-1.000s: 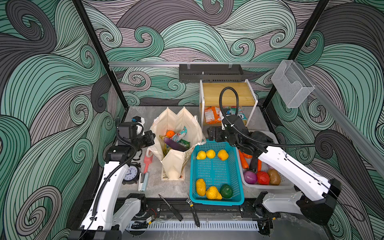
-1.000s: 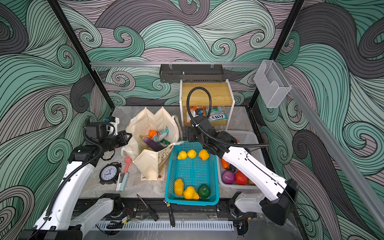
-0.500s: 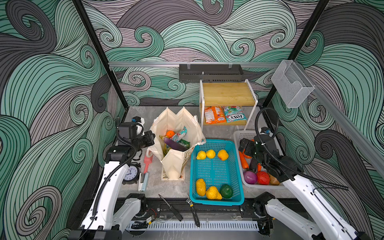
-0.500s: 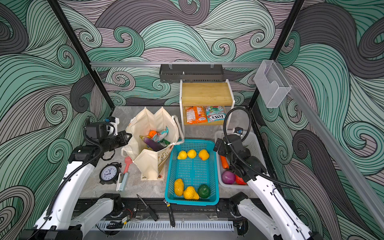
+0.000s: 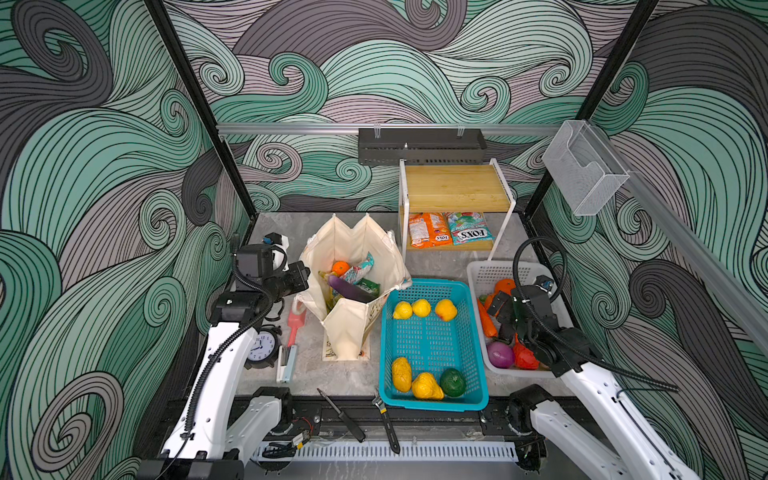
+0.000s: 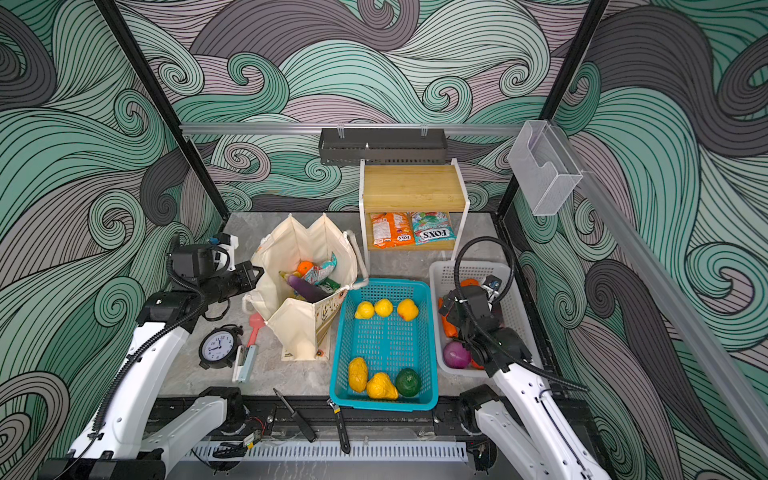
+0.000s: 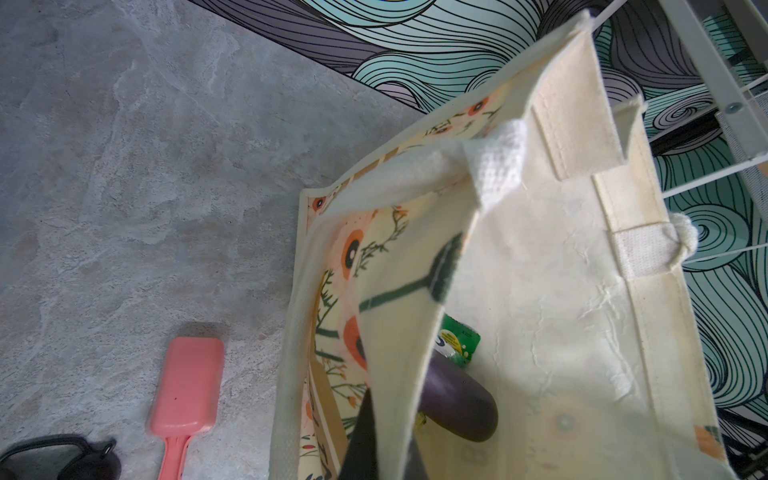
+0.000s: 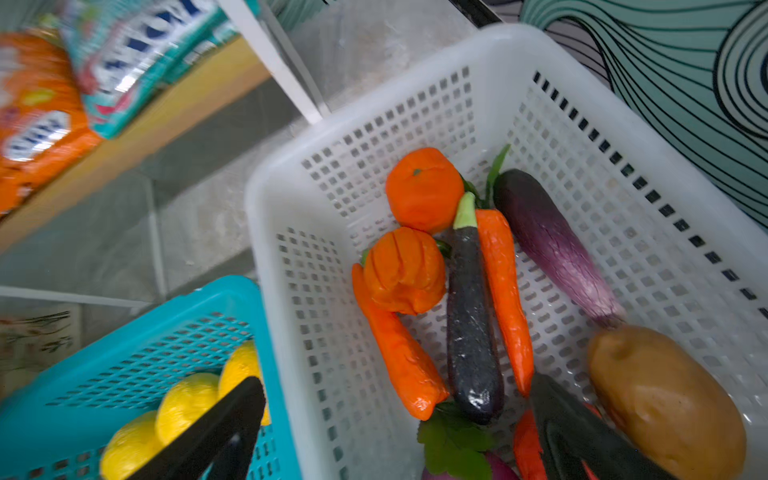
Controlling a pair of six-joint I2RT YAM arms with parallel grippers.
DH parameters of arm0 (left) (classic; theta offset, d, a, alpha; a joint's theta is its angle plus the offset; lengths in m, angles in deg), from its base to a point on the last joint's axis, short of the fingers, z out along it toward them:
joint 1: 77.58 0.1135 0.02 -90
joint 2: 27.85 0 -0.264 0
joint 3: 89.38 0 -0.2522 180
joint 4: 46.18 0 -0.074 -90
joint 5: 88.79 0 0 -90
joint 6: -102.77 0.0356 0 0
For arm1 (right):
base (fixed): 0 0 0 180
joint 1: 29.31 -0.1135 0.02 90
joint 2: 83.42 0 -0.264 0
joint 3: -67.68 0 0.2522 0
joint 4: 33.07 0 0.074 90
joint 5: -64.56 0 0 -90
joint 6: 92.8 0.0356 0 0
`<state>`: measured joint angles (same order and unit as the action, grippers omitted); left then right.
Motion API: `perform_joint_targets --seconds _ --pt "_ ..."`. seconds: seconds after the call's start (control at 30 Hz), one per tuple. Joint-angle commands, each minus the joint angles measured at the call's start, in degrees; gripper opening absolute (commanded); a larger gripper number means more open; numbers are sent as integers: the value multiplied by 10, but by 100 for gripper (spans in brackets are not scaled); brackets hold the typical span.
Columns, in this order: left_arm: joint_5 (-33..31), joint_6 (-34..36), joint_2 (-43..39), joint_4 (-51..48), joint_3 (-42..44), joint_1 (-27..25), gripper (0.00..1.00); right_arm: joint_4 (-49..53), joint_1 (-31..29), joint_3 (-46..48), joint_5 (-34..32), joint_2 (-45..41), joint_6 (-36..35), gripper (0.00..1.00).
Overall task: Place the food into the grocery bag and tie it
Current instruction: 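Raise the right gripper out of the bag and move it to the white basket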
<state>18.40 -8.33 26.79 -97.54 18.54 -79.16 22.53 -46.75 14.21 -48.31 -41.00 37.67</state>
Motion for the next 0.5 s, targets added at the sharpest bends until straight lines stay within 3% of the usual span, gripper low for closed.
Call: perform_joint_targets --seconds 0.0,0.2,0.47 --pt "11 -1 1 -11 4 4 0 2 42 18 33 9 32 100" --pt "11 -1 0 -12 4 4 0 -19 103 48 52 23 36 99" --pt "11 -1 0 -12 5 4 0 -102 152 88 108 69 54 87"
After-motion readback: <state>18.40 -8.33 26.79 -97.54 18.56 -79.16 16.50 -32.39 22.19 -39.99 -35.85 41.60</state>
